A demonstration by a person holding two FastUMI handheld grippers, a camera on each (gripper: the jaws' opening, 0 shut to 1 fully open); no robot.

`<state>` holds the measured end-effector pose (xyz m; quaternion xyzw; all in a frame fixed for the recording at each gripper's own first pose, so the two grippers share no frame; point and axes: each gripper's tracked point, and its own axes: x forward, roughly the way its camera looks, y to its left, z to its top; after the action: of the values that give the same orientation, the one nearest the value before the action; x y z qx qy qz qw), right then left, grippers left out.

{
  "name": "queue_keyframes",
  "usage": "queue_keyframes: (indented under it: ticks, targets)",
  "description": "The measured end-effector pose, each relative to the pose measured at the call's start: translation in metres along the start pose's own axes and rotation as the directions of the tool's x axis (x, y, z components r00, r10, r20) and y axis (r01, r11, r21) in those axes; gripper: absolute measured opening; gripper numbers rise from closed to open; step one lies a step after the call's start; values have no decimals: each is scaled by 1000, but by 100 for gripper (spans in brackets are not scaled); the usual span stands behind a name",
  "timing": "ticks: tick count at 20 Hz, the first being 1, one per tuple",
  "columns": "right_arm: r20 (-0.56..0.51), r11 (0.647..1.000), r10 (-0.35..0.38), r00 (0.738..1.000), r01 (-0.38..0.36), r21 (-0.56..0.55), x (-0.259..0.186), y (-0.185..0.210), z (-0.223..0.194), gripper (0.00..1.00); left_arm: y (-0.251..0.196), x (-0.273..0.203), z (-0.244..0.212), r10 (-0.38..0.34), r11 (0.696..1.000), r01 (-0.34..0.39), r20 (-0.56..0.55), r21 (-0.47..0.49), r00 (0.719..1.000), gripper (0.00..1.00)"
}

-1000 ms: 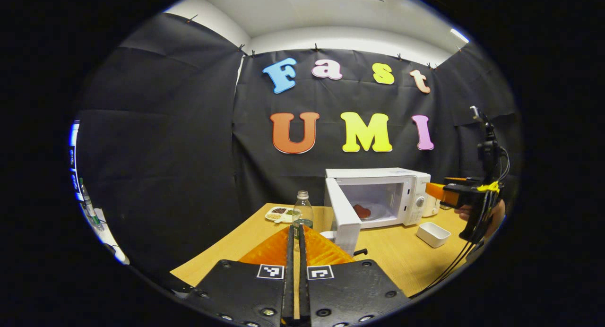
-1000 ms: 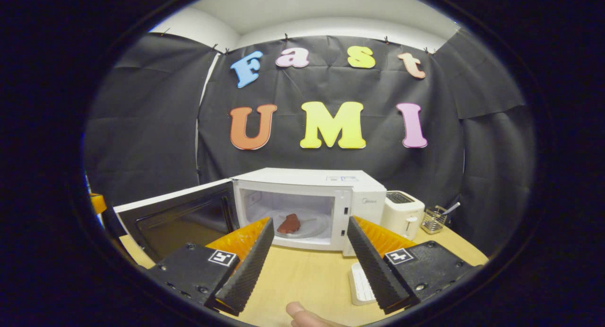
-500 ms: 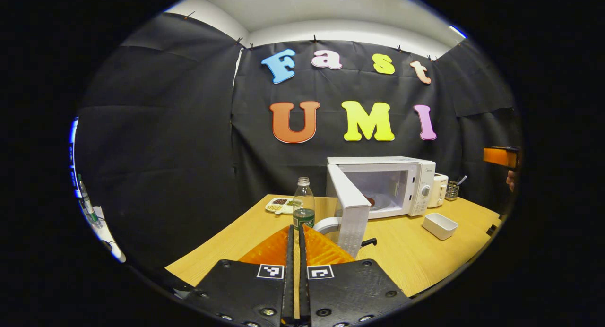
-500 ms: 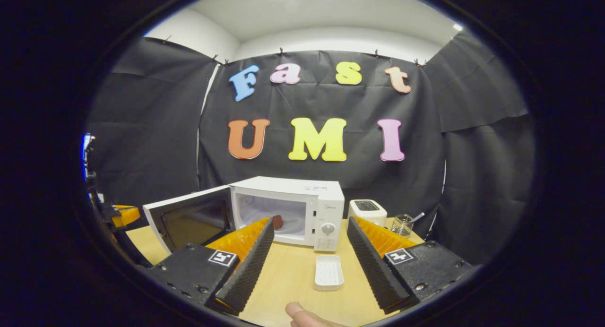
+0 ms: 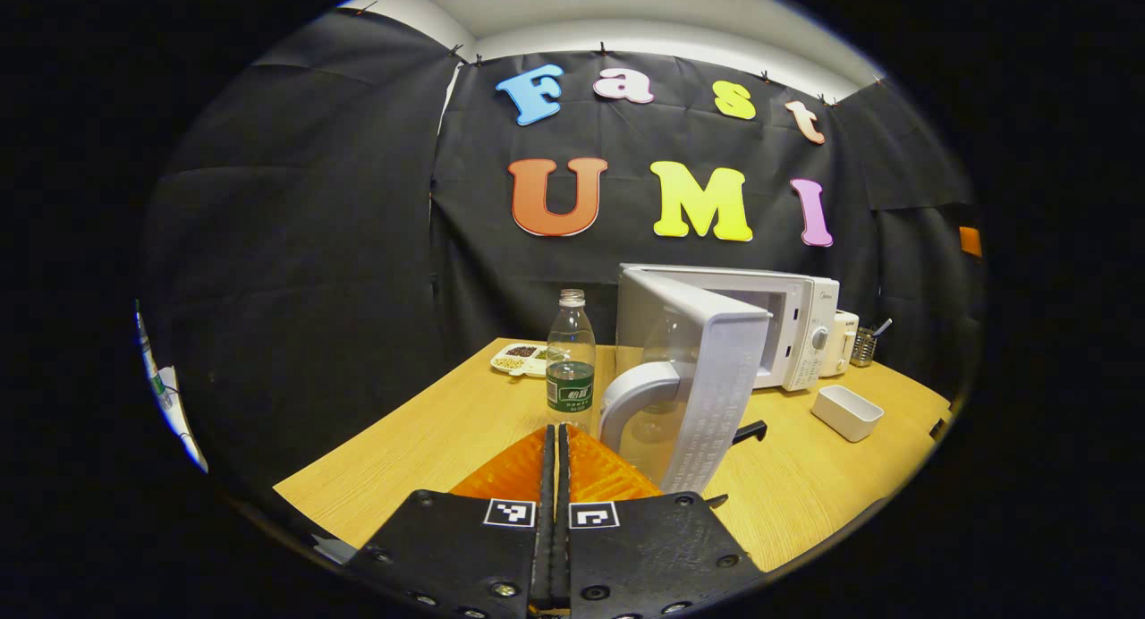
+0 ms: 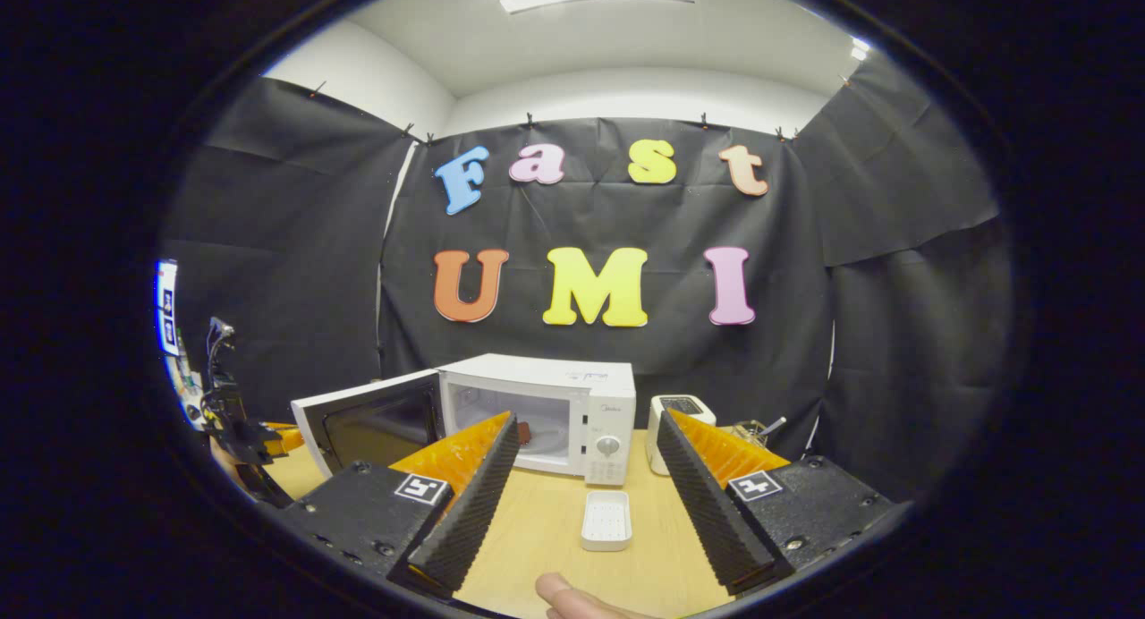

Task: Open the microwave oven with the left hand, put the food in, and close the microwave oven.

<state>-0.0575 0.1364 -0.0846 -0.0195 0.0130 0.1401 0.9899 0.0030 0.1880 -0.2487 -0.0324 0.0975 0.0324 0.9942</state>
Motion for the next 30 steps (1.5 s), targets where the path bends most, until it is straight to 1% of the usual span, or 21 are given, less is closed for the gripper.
queue_keyframes:
  ticks: [2,5,8,16,22,25,27,30]
  targets:
    - [-16,1000,23,1000,-23,5,0,7,-4,99,-14,-2,3,-37,999,38,6,-20,999,0]
    - [-21,1000,23,1000,-23,3,0,5,-5,99,-36,-1,11,-78,996,80,34,-30,996,0]
    - [-17,1000,8,1000,-8,4,0,0,-4,99,-63,3,15,-129,992,129,59,-2,990,0]
    - [2,1000,-9,1000,9,3,-11,-12,-2,99,-136,15,11,-247,969,248,57,-10,967,0]
    - [21,999,-39,999,38,17,-16,-33,1,99,-193,39,16,-357,933,359,77,-8,931,0]
    - [19,998,-51,998,51,44,-18,-46,0,99,-224,55,16,-401,916,400,74,37,913,0]
    - [21,997,-60,998,59,51,-20,-55,1,99,-241,68,15,-417,908,414,60,63,907,0]
    - [34,996,-77,996,75,58,-23,-66,3,99,-263,87,13,-431,902,429,47,47,901,0]
